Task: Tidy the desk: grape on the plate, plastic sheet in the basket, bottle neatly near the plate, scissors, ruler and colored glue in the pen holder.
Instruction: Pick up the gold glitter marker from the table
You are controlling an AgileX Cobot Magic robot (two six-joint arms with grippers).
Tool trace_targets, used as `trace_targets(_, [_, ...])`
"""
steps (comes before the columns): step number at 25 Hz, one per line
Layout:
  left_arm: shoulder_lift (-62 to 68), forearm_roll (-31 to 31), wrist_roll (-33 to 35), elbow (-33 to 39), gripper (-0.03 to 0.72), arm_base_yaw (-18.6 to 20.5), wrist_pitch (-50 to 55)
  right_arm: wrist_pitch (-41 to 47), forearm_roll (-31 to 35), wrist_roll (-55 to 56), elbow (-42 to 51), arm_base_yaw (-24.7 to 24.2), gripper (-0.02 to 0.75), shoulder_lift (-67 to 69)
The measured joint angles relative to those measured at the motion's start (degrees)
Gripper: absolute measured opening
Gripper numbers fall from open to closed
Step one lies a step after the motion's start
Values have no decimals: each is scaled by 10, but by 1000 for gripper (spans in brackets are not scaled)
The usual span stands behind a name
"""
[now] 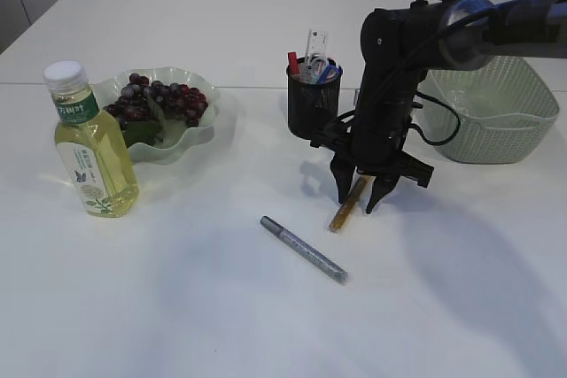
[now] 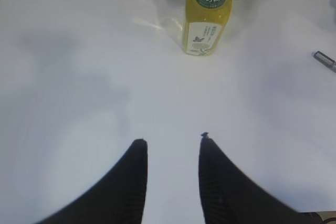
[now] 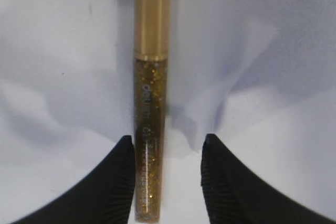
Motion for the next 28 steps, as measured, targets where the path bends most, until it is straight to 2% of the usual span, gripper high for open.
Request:
trace_targets(11, [0,0,0,0,243,0,0,0,1,5,-2,0,342,7])
trace_targets(23, [0,0,0,0,243,0,0,40,3,6,-79,0,342,38])
trace_targets(28, [0,0,0,0,243,0,0,45,1,6,-80,0,341,46])
